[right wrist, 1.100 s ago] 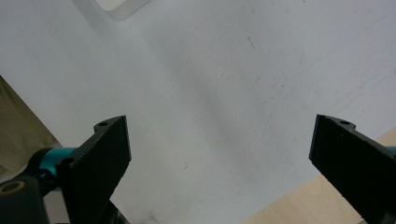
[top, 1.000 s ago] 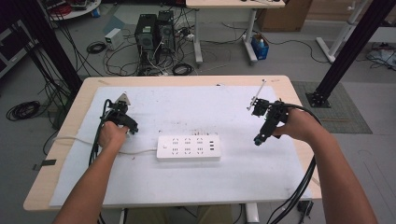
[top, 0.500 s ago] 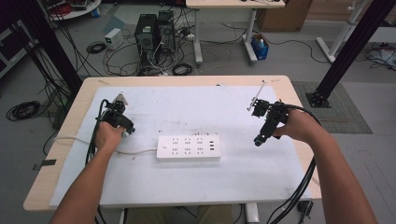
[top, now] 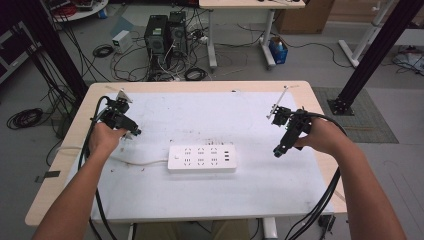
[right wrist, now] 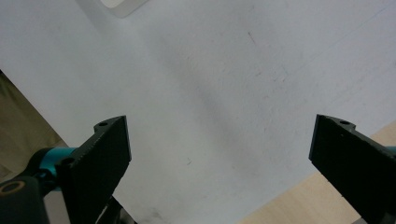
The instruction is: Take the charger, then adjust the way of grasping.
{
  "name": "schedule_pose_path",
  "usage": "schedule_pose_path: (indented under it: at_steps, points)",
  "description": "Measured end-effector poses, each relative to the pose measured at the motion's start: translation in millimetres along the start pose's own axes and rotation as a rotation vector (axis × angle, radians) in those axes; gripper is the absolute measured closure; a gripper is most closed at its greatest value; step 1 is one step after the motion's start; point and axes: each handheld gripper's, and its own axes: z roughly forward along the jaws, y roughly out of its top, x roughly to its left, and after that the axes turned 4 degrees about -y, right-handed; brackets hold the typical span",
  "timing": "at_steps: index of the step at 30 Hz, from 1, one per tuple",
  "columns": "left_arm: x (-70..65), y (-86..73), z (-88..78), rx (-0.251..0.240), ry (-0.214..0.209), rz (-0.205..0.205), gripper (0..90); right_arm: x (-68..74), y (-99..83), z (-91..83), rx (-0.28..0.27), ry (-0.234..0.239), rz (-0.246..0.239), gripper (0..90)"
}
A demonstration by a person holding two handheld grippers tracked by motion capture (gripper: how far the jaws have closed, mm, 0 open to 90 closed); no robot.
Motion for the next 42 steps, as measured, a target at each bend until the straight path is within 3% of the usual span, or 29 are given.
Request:
schedule_pose_path:
  at_steps: [3, 6, 9, 12, 13, 17, 22, 24, 26, 27, 38, 42]
  points:
    - [-3.2, 2.5, -17.4, -0.032, -0.023, 0.054, 42.7, 0.6, -1.1, -0.9, -0.003, 0.004, -0.004, 4.9]
    - [-4.9, 3.1, -22.7, -0.04, -0.039, 0.07, 42.7, 1.4, -1.1, -1.3, 0.002, 0.006, -0.003, 4.9]
    - [-13.5, 3.5, -47.6, -0.075, -0.087, 0.159, 42.7, 3.2, -0.7, -3.2, -0.013, -0.004, 0.001, 4.9]
    - [-19.7, 1.8, -62.8, -0.102, -0.108, 0.198, 42.7, 4.4, -0.1, -4.3, -0.007, -0.01, -0.004, 4.8]
    - [-19.7, 1.8, -62.8, -0.102, -0.108, 0.198, 42.7, 4.9, 0.0, -4.6, -0.011, -0.012, -0.008, 4.8]
    - [-33.9, -2.1, -84.6, -0.116, -0.132, 0.267, 42.7, 8.1, -0.1, -8.0, -0.016, -0.015, -0.018, 4.8]
    - [-45.7, -6.3, -97.0, -0.126, -0.153, 0.325, 42.7, 12.3, 0.4, -11.7, -0.019, -0.021, -0.019, 4.8]
    - [-55.0, -10.3, -106.0, -0.131, -0.187, 0.382, 42.7, 14.3, 0.6, -13.5, -0.026, -0.025, -0.025, 4.8]
    - [-58.9, -11.9, -108.4, -0.129, -0.193, 0.401, 42.7, 14.6, 0.7, -13.9, -0.027, -0.027, -0.032, 4.8]
    - [-65.6, -14.2, -112.5, -0.124, -0.192, 0.435, 42.7, 15.1, 1.4, -14.5, -0.031, -0.028, -0.034, 4.8]
    - [-79.0, -19.5, -119.7, -0.124, -0.197, 0.481, 42.7, 18.7, 3.1, -17.3, -0.033, -0.031, -0.032, 4.8]
    - [-80.9, -18.9, -121.1, -0.13, -0.201, 0.492, 42.7, 16.5, 2.1, -20.9, -0.045, -0.023, 0.009, 4.9]
